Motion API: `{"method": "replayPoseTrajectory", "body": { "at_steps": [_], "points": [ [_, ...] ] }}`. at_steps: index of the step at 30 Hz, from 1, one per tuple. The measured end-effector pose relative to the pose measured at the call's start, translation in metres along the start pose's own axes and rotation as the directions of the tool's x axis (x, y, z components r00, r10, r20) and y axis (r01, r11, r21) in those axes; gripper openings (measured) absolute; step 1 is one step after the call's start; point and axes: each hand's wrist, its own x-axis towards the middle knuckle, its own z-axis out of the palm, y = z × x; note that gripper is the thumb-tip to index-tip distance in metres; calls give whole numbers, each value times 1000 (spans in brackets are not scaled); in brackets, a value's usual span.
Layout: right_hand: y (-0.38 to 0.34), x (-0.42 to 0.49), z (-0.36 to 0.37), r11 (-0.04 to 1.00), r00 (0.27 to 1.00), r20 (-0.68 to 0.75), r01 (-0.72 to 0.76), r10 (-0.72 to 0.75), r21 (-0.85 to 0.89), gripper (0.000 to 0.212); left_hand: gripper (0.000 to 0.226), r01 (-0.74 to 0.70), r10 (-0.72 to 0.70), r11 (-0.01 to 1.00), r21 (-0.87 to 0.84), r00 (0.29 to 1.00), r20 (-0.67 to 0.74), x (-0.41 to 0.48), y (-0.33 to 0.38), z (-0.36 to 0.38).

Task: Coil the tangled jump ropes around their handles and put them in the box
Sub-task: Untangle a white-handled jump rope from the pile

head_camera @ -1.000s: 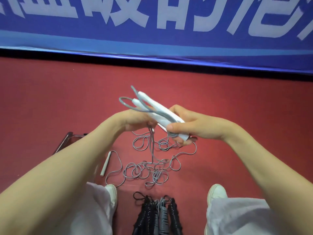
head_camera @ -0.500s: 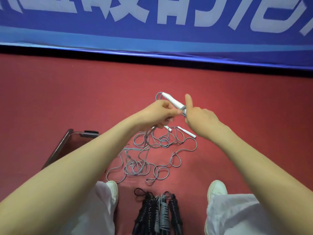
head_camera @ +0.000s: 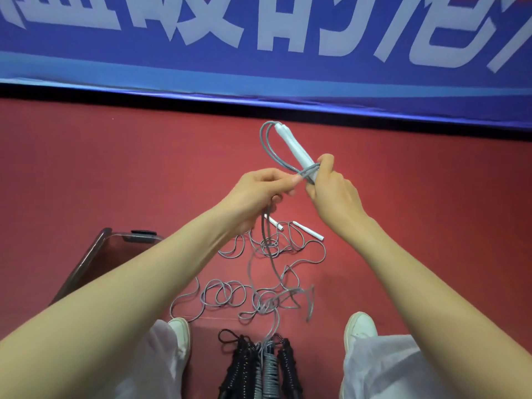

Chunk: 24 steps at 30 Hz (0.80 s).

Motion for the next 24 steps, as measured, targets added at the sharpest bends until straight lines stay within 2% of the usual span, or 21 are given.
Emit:
{"method": "replayPoseTrajectory", "body": {
  "at_steps": [2, 4, 6, 10, 13, 17, 20, 24],
  "points": [
    [-2, -2, -1, 999, 1000, 11, -18, 17, 38, 39, 16, -149, 152, 987, 53, 987, -56, -2, 0, 4],
    [-4, -2, -5, 996, 1000, 14, -24, 23, 81, 38, 19, -206, 208, 977, 53, 978, -33, -4, 0, 7],
    [-4, -1, -9, 988, 1000, -5, -18, 19, 151, 36, 21, -151, 151, 988, 40, 988, 20, -5, 0, 4],
    [-6, -4, -16, 945, 999, 29, 27, -38, 326, 30, 23, 66, -65, 998, -9, 992, 108, 1, 0, -9],
    [-6, -10, -21, 845, 978, 160, 29, -135, 535, 24, 14, 109, -105, 994, -26, 987, 118, 3, -2, -15],
    [-2, -16, -25, 660, 916, 298, -50, -269, 750, 25, 28, 103, -90, 992, -66, 980, 179, 4, -4, -19],
    [-5, -18, -28, 567, 907, 309, -100, -286, 818, 27, 16, 65, -42, 993, -95, 973, 226, 3, -2, -16],
    [-6, -15, -30, 402, 919, 263, -130, -294, 906, 27, 26, 57, -7, 977, -204, 971, 238, 3, 3, -13]
  ]
}}
